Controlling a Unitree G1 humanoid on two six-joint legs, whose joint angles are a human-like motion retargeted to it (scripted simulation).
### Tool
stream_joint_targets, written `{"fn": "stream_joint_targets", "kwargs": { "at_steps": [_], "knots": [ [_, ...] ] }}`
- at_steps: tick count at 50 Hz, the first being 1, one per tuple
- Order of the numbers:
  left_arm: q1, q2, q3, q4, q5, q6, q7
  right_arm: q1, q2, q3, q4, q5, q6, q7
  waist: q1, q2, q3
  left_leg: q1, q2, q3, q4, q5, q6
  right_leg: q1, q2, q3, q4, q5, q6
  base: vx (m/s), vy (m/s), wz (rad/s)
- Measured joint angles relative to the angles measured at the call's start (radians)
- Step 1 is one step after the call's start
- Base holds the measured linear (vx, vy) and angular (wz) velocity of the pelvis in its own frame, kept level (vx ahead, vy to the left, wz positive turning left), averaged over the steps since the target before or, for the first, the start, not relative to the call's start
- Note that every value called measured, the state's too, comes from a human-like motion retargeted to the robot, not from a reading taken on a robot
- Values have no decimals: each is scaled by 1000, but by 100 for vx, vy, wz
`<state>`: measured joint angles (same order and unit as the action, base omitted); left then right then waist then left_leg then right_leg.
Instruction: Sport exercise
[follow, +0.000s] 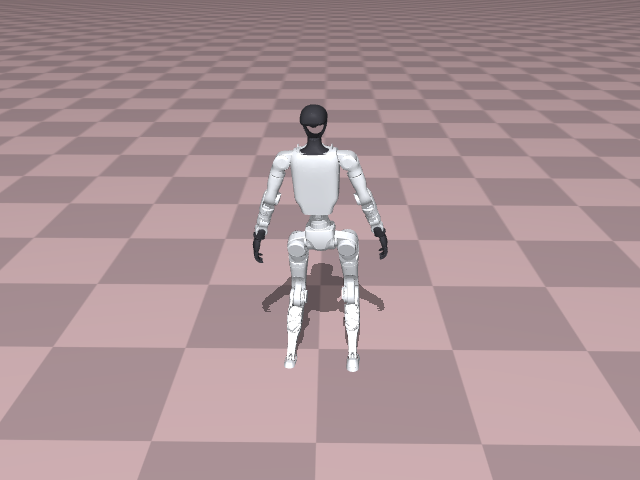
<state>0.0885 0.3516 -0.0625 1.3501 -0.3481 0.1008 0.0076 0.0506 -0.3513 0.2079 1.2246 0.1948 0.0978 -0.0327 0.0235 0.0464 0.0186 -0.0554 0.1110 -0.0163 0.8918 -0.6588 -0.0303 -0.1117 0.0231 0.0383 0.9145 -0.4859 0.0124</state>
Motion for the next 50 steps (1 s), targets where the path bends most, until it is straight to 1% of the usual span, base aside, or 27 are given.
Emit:
{"fn": "stream_joint_targets", "kwargs": {
  "at_steps": [2, 3, 4, 5, 7, 10, 12, 15, 17, 20, 22, 23, 25, 27, 28, 30, 32, 35, 37, 40, 41, 42, 43, 45, 48, 50],
  "knots": [
    [-33, 2, 3, 39, -6, -28, -13, -28, 1, 0, 33, 10, -27, 5, -4, 3, 16, -73, 4, -7, 138, -72, -7, -66, 0, -8, 124, -65, 8, -4, -1, 8],
    [-55, 4, 8, 58, -8, -41, -21, -49, 0, -2, 48, 14, -40, 8, -4, 4, 7, -118, 4, -11, 178, -94, -10, -107, -2, -12, 158, -86, 11, 0, 0, 0],
    [-85, 7, 12, 84, -8, -56, -31, -77, -1, -5, 69, 17, -53, 15, -4, 2, -45, -201, 1, -16, 192, -97, -14, -186, -6, -17, 168, -90, 16, 9, 0, -10],
    [-118, 10, 17, 114, -8, -72, -44, -109, -2, -7, 93, 19, -67, 22, -4, -1, -119, -304, -3, -21, 193, -90, -17, -284, -12, -21, 166, -86, 20, 6, 0, -14],
    [-120, 9, 13, 119, -10, -77, -51, -112, -1, -4, 98, 19, -70, 30, -2, -6, -190, -393, -9, -21, 208, -82, -15, -377, -17, -22, 188, -77, 19, -3, 0, -5],
    [-111, 5, 1, 114, -12, -77, -61, -107, -1, 2, 99, 18, -70, 43, -3, -10, -247, -451, -16, -22, 225, -62, -7, -441, -23, -23, 217, -57, 13, -4, 0, -2],
    [-105, 2, -5, 106, -14, -75, -70, -106, -3, 3, 99, 13, -72, 46, -3, -10, -261, -465, -22, -24, 234, -53, 4, -459, -27, -24, 234, -47, 8, 0, 0, 0],
    [-99, 3, -15, 88, -7, -80, -80, -117, -17, -3, 95, 10, -80, 46, -4, -13, -270, -483, -18, 3, 250, -71, 26, -486, -48, -41, 263, -51, 15, 0, 0, 0],
    [-103, 2, -18, 83, 10, -81, -85, -124, -21, -10, 101, 0, -82, 42, -11, -25, -274, -500, -41, 5, 252, -127, 34, -501, -75, -45, 279, -134, 25, -1, -1, 14],
    [-117, 4, -19, 96, 47, -77, -84, -136, -19, -20, 119, -26, -78, 31, -36, -60, -276, -530, -91, 24, 260, -172, 42, -526, -150, -54, 324, -246, 50, 1, -3, 47],
    [-123, 9, -8, 111, 54, -78, -84, -140, -16, -29, 130, -36, -77, 22, -49, -79, -273, -530, -120, 34, 245, -166, 35, -530, -181, -47, 327, -277, 48, 8, -2, 28],
    [-126, 12, -2, 116, 48, -80, -82, -139, -14, -32, 135, -38, -77, 21, -49, -84, -274, -521, -131, 26, 231, -158, 30, -523, -183, -42, 317, -281, 36, 10, -1, -4],
    [-125, 19, 11, 118, 23, -82, -80, -132, -17, -35, 143, -35, -75, 27, -39, -74, -271, -495, -118, 18, 208, -126, 18, -497, -153, -28, 277, -242, 21, 11, 1, -25],
    [-116, 19, 18, 119, -8, -83, -81, -122, -26, -29, 146, -23, -67, 45, -26, -54, -278, -485, -86, 22, 195, -36, 4, -486, -120, -21, 242, -124, 4, 6, 2, -27],
    [-110, 18, 19, 119, -21, -83, -82, -117, -33, -23, 146, -18, -64, 53, -23, -46, -284, -493, -78, 21, 193, 27, -7, -494, -113, -21, 238, -57, 2, 0, 0, 0],
    [-101, 16, 19, 119, -40, -83, -83, -108, -46, -13, 143, -13, -61, 67, -20, -33, -301, -522, -74, 15, 196, 115, -26, -522, -105, -19, 236, 20, -4, -3, 1, -2],
    [-93, 15, 14, 119, -50, -80, -80, -100, -59, -7, 138, -13, -63, 77, -19, -26, -317, -552, -78, 7, 209, 163, -24, -551, -101, -14, 248, 56, -11, -8, 3, 2],
    [-89, 8, 10, 108, -56, -80, -76, -101, -71, -5, 134, -14, -69, 72, -20, -16, -329, -577, -84, -3, 228, 171, -13, -581, -102, -16, 273, 74, -13, -7, 2, 1],
    [-82, 19, 6, 105, -50, -84, -72, -97, -84, -7, 134, -18, -74, 61, -21, -12, -332, -590, -92, -7, 231, 125, -4, -596, -106, -13, 284, 26, -26, -9, 0, -1],
    [-83, 26, 3, 103, -28, -87, -74, -103, -89, -16, 134, -32, -81, 48, -18, -7, -326, -575, -97, -11, 235, -41, 8, -584, -112, -22, 305, -92, -29, -3, 0, -1],
    [-78, 20, 1, 103, -18, -89, -72, -98, -82, -15, 135, -37, -83, 42, -17, -7, -315, -589, -93, -3, 284, -111, 17, -595, -121, -28, 348, -152, -19, -8, -4, 11],
    [-80, 16, -1, 105, -4, -88, -70, -99, -78, -17, 138, -46, -83, 36, -22, -12, -306, -601, -98, 5, 313, -166, 27, -601, -141, -36, 378, -212, -7, -13, -4, 45],
    [-97, 17, 1, 111, 18, -85, -69, -112, -77, -25, 145, -61, -81, 30, -36, -28, -302, -606, -122, 13, 302, -191, 36, -596, -182, -48, 382, -273, 9, -5, -4, 66],
    [-124, 13, 6, 128, 48, -85, -68, -127, -59, -34, 158, -79, -81, 16, -52, -51, -291, -617, -155, 27, 296, -214, 36, -610, -229, -49, 397, -337, 10, -3, -3, 48],
    [-128, 5, 8, 134, 43, -91, -71, -124, -42, -26, 161, -80, -81, 21, -51, -55, -282, -568, -159, 22, 236, -162, 28, -564, -213, -34, 341, -302, -16, 5, 0, -8],
    [-118, 3, 1, 126, 27, -92, -80, -117, -38, -8, 155, -74, -76, 41, -36, -36, -269, -515, -118, 30, 215, -98, 19, -515, -174, -37, 303, -201, -24, 7, 1, -33]
  ]
}}
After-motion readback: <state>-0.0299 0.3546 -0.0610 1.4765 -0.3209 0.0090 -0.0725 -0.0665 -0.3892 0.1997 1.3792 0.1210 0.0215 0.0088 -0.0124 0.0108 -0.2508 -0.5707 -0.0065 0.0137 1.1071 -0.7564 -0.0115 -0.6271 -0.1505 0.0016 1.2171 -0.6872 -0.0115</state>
